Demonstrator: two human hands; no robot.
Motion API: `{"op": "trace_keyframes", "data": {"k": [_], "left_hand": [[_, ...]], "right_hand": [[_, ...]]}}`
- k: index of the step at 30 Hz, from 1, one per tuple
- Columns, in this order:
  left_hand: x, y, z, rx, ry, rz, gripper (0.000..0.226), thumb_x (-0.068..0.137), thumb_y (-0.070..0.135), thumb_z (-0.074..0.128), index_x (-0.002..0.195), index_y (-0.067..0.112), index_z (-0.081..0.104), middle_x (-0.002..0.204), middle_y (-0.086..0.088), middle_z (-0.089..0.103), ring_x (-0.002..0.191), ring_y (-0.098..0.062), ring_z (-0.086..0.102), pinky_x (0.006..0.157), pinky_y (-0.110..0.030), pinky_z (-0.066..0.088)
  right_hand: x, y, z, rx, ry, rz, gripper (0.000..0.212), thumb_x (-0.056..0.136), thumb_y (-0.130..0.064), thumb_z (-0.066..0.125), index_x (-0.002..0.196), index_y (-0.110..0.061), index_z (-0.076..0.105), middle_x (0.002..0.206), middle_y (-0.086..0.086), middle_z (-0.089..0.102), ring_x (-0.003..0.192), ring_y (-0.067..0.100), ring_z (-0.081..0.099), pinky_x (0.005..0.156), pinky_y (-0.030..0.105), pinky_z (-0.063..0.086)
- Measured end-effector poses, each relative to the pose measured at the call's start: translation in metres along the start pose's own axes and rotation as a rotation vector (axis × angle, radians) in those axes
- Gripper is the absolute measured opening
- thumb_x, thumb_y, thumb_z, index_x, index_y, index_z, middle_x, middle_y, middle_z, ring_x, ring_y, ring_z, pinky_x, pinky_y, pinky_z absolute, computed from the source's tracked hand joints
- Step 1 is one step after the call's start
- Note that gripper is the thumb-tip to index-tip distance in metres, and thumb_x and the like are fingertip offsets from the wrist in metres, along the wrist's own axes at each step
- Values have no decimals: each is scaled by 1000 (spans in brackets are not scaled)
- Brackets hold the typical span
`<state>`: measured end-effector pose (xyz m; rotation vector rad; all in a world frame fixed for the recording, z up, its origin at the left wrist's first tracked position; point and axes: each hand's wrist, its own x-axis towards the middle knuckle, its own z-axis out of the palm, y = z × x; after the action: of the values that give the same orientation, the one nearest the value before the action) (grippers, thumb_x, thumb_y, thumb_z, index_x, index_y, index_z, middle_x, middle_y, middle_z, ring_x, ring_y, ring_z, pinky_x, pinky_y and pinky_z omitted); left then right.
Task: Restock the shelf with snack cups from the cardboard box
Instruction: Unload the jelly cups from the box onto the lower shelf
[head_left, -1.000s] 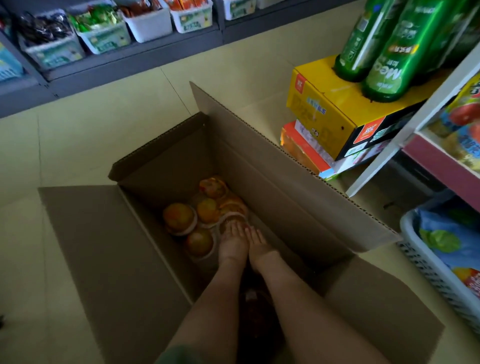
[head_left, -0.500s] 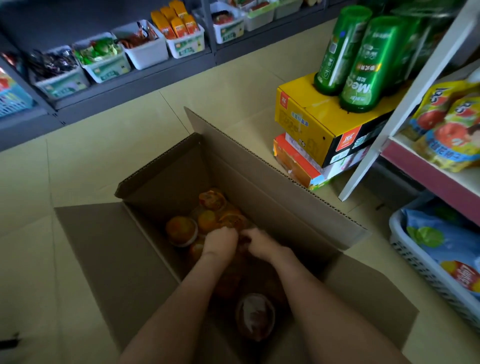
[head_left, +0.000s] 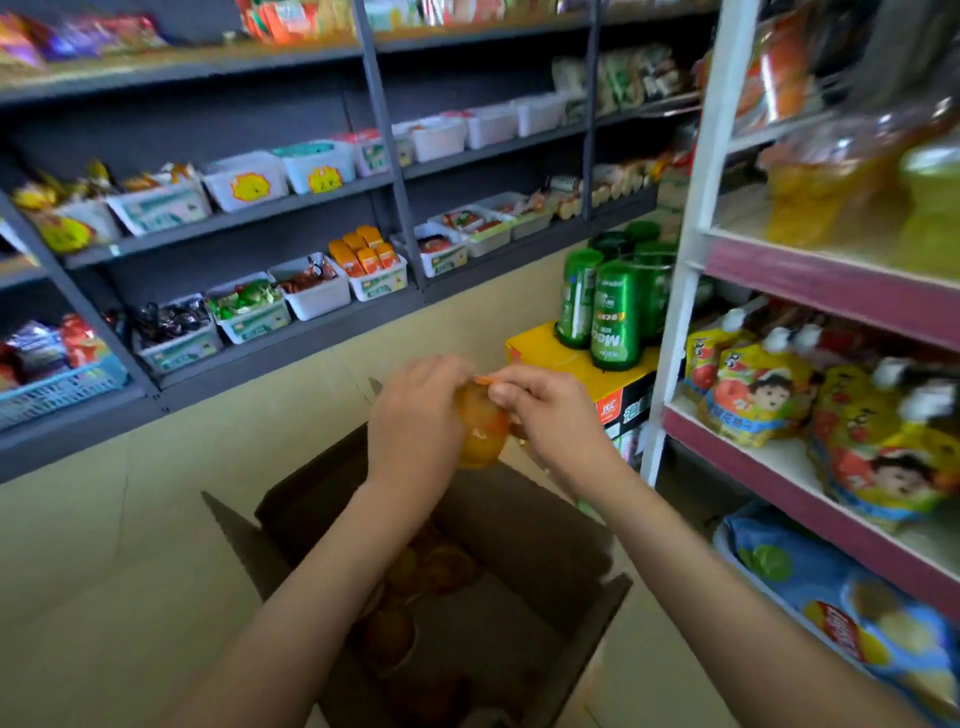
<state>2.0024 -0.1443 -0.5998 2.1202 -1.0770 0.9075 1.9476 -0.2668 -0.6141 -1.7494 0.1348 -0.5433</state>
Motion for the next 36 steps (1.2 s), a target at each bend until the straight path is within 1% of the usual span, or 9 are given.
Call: {"op": "trace_keyframes", "data": {"k": [4, 7, 10, 16, 18, 22, 26, 32, 36], "left_hand": [[51, 73, 1, -180, 97, 130, 27, 77, 12, 38, 83, 6, 64, 78, -9, 63, 78, -17, 45, 66, -31, 35], [78, 130, 15, -274, 133, 186, 26, 74, 10, 38, 82, 7, 63, 76, -9, 61, 78, -18, 43, 67, -30, 33], [95, 180, 30, -365, 165, 262, 28, 70, 8, 38, 83, 7, 63, 75, -10, 60, 77, -20, 43, 68, -33, 35], [120, 287, 48, -511, 212, 374, 27, 76, 6, 38, 84, 5, 64, 75, -10, 61, 77, -19, 44, 68, -31, 37], [123, 314, 54, -545, 231, 398, 28, 81, 7, 39, 86, 5, 67, 77, -8, 64, 79, -18, 47, 69, -28, 38], [114, 351, 55, -583, 266, 460, 32, 87, 11, 38, 90, 6, 70, 82, -6, 67, 81, -22, 59, 74, -27, 41], [103, 369, 53, -603, 299, 501, 32, 90, 10, 39, 88, 5, 70, 80, -5, 67, 80, -19, 58, 73, -27, 44], [100, 383, 70, -614, 274, 520, 52, 102, 19, 21, 90, 6, 70, 78, -5, 67, 74, -23, 62, 70, -30, 45], [108, 400, 74, -641, 258, 496, 42, 102, 23, 31, 96, 7, 69, 88, -5, 67, 82, -22, 61, 73, -29, 46]], "right_hand": [[-18, -60, -83, -95, 138, -128, 27, 86, -10, 58, 69, -29, 67, 64, -9, 59, 70, 16, 54, 78, 48, 50], [-37, -87, -142, -180, 270, -155, 34, 88, -9, 60, 66, -34, 69, 61, -16, 62, 68, 9, 57, 78, 47, 53], [-58, -104, -189, -312, 402, -176, 31, 88, -10, 61, 67, -32, 67, 57, -18, 60, 59, 0, 50, 67, 33, 48], [-103, -139, -281, -646, 642, -253, 14, 87, -8, 62, 83, -16, 73, 55, -25, 53, 59, -8, 52, 59, 9, 37], [-118, -146, -304, -696, 686, -250, 17, 88, -8, 61, 83, -19, 73, 64, -20, 61, 65, -4, 55, 62, 12, 40], [-151, -153, -333, -676, 687, -210, 25, 89, -9, 59, 81, -30, 71, 69, -17, 67, 75, 5, 61, 74, 34, 52], [-175, -149, -346, -634, 665, -202, 29, 89, -11, 60, 82, -37, 71, 76, -10, 70, 79, 15, 65, 79, 48, 53], [-182, -143, -361, -612, 663, -150, 42, 88, -11, 61, 81, -52, 69, 77, -15, 71, 81, 13, 66, 82, 46, 54], [-185, -154, -378, -653, 703, -178, 35, 88, -9, 60, 80, -41, 71, 77, -16, 71, 80, 10, 67, 81, 44, 54]]}}
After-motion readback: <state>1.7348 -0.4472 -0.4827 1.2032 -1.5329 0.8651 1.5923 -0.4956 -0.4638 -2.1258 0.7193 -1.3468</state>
